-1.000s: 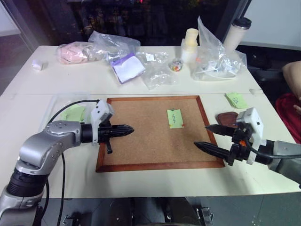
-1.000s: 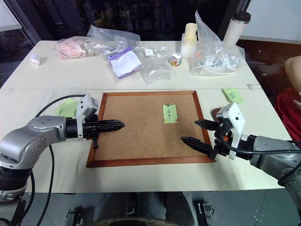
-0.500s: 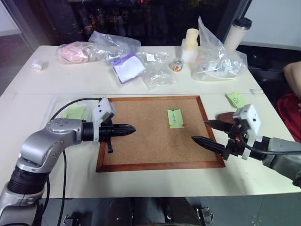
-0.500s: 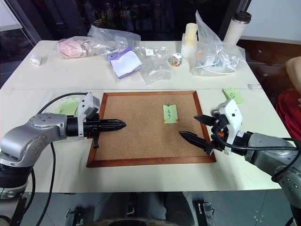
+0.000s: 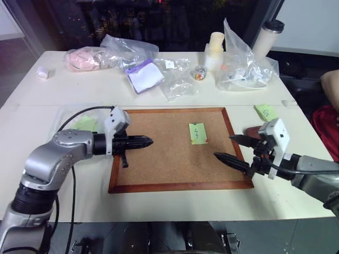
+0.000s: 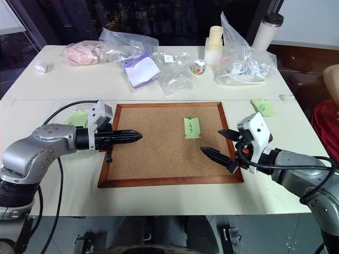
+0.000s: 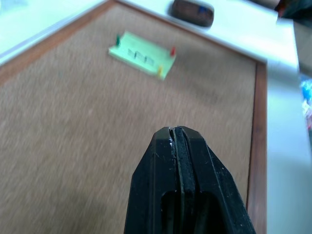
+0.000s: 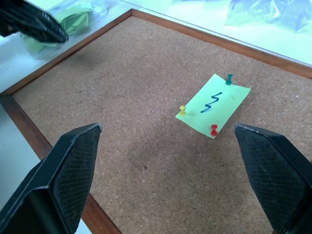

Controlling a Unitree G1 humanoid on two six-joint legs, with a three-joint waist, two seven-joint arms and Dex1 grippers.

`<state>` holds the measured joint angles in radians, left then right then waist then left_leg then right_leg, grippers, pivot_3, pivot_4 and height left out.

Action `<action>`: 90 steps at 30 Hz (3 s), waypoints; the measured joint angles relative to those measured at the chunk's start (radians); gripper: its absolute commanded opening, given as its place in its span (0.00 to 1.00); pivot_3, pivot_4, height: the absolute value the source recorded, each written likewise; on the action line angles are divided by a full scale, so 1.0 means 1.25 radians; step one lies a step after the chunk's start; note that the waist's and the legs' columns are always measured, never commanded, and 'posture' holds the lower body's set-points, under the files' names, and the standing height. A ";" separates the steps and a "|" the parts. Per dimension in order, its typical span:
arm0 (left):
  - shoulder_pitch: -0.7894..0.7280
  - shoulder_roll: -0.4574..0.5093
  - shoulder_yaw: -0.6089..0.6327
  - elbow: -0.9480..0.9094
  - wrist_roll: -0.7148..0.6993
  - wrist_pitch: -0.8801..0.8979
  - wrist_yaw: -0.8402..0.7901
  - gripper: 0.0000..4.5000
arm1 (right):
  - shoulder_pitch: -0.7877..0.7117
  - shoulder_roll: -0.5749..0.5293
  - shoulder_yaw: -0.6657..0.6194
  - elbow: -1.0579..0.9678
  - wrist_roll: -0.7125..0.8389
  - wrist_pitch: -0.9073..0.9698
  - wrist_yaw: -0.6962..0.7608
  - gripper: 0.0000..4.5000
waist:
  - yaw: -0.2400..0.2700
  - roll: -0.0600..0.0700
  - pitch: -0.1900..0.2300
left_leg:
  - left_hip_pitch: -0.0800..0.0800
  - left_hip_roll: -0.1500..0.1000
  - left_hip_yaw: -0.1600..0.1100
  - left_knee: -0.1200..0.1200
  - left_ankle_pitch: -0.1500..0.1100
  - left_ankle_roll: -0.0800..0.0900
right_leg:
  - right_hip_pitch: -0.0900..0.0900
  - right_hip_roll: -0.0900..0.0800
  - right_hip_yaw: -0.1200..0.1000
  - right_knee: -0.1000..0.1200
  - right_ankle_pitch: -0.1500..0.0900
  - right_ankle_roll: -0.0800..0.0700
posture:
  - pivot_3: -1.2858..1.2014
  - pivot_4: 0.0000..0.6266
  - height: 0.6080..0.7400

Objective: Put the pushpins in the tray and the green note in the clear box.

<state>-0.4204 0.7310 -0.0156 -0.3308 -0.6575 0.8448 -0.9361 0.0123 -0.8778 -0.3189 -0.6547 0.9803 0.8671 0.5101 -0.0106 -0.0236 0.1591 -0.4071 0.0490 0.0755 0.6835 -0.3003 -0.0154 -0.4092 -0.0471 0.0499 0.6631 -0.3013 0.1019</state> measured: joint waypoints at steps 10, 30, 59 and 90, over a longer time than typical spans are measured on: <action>-0.071 -0.050 -0.078 0.074 0.083 -0.058 0.023 0.00 | -0.184 0.080 0.130 0.117 -0.128 -0.044 -0.034 1.00 | -0.005 0.000 0.000 | 0.001 0.000 0.001 0.001 0.000 0.000 | 0.000 0.001 0.001 0.001 0.000 0.000 | 0.52 0.24 0.95; -0.021 -0.060 -0.214 0.183 0.300 -0.230 -0.020 0.00 | -0.498 0.303 0.341 0.739 -0.540 -0.400 0.096 1.00 | -0.001 0.001 0.000 | -0.001 0.000 0.003 0.000 0.000 0.000 | -0.002 0.000 0.000 0.001 0.000 0.000 | 0.52 0.24 0.95; -0.015 -0.069 -0.218 0.161 0.352 -0.238 -0.011 0.00 | -0.525 0.389 0.325 0.894 -0.624 -0.474 0.167 0.01 | -0.002 0.002 0.000 | 0.000 0.000 0.003 0.000 0.001 -0.001 | -0.002 0.000 0.000 0.002 0.000 0.000 | 0.52 0.24 0.95; -0.033 -0.071 -0.225 0.195 0.378 -0.266 -0.051 0.00 | -0.050 0.233 -0.074 0.378 -0.529 -0.206 -0.038 0.01 | -0.004 0.007 -0.003 | 0.003 -0.001 0.003 0.000 0.000 0.000 | 0.001 0.001 0.002 0.001 0.000 0.000 | 0.52 0.24 0.95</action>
<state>-0.4617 0.6428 -0.2972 -0.0865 -0.1849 0.5119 -0.9993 -0.0502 -0.5860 -0.4118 -0.1823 0.3197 0.6091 0.4626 -0.0153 -0.0149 0.1555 -0.4029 0.0483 0.0789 0.6831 -0.3000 -0.0159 -0.4073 -0.0464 0.0519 0.6649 -0.3013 0.1018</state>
